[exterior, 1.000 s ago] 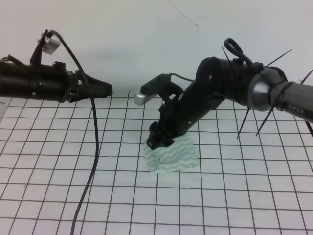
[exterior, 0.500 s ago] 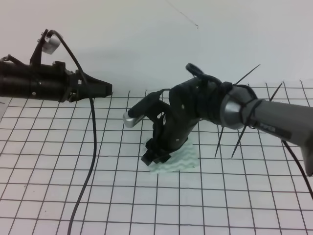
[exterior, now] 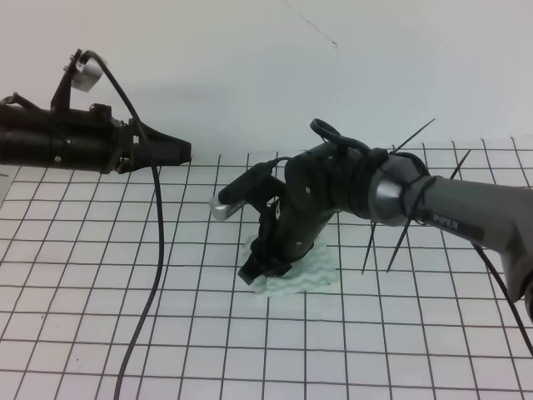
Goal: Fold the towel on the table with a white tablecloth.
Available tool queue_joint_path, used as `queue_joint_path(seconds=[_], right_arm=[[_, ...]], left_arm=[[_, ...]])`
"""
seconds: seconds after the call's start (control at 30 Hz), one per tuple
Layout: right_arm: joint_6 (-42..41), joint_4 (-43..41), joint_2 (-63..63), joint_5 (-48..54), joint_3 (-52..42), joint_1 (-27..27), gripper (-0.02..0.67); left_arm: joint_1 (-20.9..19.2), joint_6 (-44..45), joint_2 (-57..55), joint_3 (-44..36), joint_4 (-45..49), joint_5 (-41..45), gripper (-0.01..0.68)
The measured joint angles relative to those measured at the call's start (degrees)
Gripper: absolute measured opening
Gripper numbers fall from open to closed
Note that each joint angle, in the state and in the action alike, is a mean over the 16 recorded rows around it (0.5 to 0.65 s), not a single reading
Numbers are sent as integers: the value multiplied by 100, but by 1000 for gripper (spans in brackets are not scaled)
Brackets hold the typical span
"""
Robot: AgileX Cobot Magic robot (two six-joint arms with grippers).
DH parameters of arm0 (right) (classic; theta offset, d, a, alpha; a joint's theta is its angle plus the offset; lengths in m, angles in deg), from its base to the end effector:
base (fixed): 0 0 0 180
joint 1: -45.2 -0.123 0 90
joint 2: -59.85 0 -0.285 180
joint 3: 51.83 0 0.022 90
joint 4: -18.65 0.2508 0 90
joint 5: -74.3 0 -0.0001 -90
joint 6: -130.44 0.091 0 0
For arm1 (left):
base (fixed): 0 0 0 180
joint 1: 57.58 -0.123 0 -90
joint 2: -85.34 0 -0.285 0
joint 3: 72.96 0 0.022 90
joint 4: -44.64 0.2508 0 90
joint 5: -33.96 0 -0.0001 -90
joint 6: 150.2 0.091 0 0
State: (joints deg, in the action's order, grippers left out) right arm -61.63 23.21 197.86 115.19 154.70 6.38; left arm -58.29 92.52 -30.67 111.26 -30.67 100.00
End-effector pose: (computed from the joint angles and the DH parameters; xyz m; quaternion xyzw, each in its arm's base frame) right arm 0.3830 0.3143 0.1618 -0.3961 0.8861 0.0868 0.2246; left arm 0.3934 -0.0756 0.2732 0.2042 0.8008 -0.4709 0.3086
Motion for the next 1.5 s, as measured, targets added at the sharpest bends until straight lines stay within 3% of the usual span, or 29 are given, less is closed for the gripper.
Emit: queue_joint_path(seconds=[0.23, 0.53, 0.77, 1.13, 1.5], right_arm=[[14, 15, 26, 72, 226, 0, 137], [57, -27, 46, 154, 382, 5, 136], [362, -601, -108, 462, 376, 72, 124], [793, -1357, -654, 936, 80, 418, 29], [-92, 466, -938, 744, -659, 1008, -3]], left_arm=[[0, -25, 0, 0, -8, 10, 176], [0, -51, 0, 0, -3, 27, 176], [95, 20, 0, 0, 54, 128, 176], [990, -112, -9, 0, 671, -158, 176], [1879, -361, -395, 0, 1189, -837, 176]])
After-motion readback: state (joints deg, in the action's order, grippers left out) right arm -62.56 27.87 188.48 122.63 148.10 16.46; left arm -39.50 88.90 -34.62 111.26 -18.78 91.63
